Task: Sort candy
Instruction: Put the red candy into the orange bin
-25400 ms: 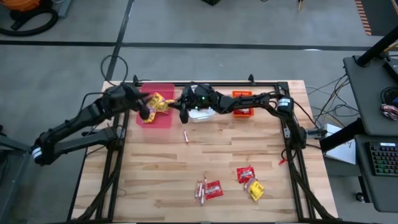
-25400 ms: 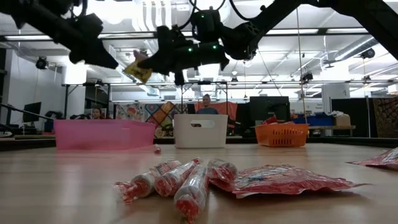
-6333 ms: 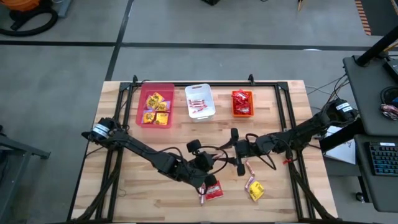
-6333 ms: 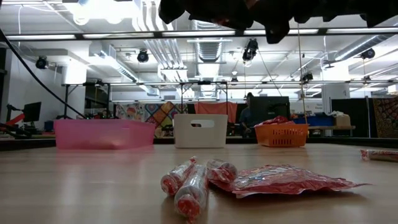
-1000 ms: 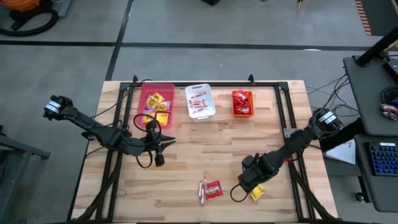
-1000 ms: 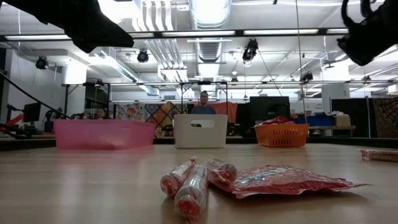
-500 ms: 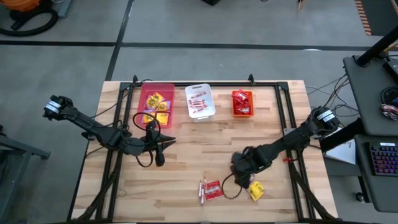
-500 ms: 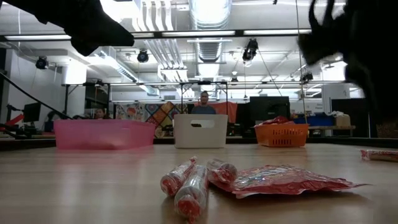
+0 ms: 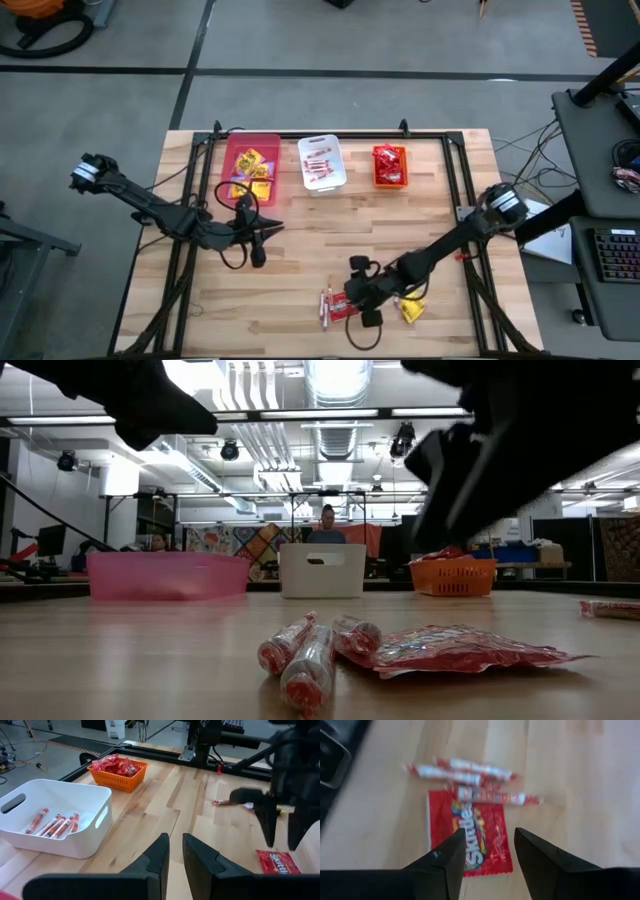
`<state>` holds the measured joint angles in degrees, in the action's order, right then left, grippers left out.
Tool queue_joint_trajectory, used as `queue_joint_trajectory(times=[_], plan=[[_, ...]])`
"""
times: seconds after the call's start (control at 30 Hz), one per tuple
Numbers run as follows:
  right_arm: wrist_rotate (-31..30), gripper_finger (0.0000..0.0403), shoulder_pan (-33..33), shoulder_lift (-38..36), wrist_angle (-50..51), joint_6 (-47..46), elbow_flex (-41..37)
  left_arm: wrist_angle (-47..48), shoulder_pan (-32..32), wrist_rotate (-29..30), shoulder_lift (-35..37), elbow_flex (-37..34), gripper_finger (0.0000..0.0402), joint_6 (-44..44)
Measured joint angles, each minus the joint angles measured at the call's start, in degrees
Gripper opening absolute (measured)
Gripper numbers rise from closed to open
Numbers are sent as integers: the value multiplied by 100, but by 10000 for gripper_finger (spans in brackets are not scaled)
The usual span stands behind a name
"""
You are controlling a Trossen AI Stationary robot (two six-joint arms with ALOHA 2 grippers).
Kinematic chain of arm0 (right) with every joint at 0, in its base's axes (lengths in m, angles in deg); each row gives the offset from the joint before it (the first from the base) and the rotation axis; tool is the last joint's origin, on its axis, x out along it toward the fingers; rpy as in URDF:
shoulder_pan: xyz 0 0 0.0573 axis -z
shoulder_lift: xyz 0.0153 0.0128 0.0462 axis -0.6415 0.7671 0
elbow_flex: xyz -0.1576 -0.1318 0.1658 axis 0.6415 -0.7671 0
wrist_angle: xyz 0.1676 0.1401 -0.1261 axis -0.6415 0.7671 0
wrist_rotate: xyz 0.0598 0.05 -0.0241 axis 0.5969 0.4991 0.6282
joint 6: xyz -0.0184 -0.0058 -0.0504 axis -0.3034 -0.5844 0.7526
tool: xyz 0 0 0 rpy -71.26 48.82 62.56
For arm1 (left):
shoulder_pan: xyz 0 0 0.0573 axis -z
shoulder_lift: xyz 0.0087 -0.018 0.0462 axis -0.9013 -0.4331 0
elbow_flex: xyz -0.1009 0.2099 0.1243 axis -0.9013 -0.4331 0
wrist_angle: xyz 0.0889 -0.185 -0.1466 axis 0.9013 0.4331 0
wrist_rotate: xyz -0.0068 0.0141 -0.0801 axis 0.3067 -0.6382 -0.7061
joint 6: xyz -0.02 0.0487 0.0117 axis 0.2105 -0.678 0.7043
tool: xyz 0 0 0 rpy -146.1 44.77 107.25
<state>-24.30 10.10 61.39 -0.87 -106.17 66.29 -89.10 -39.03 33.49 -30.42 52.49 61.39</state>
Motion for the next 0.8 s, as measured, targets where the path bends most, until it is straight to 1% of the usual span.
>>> queue_joint_trajectory(times=[0.23, 0.4, 0.5, 0.67, 0.8], plan=[[40, 131, -7, 576, -165, 271, -4, -109, 0, 3, -223, 0, 39, 55], [59, 99, 25, 638, -156, 374, -21, -247, 0, 7, -420, 0, 39, 107], [28, 80, 130, 550, 68, 453, -53, -304, 0, 8, -530, 0, 39, 107], [-555, 57, 352, 302, 832, 471, -152, -332, 0, 9, -616, 0, 39, 107], [-544, 49, 537, -5, 1008, 567, -310, -341, 0, 11, -636, 0, 39, 107]])
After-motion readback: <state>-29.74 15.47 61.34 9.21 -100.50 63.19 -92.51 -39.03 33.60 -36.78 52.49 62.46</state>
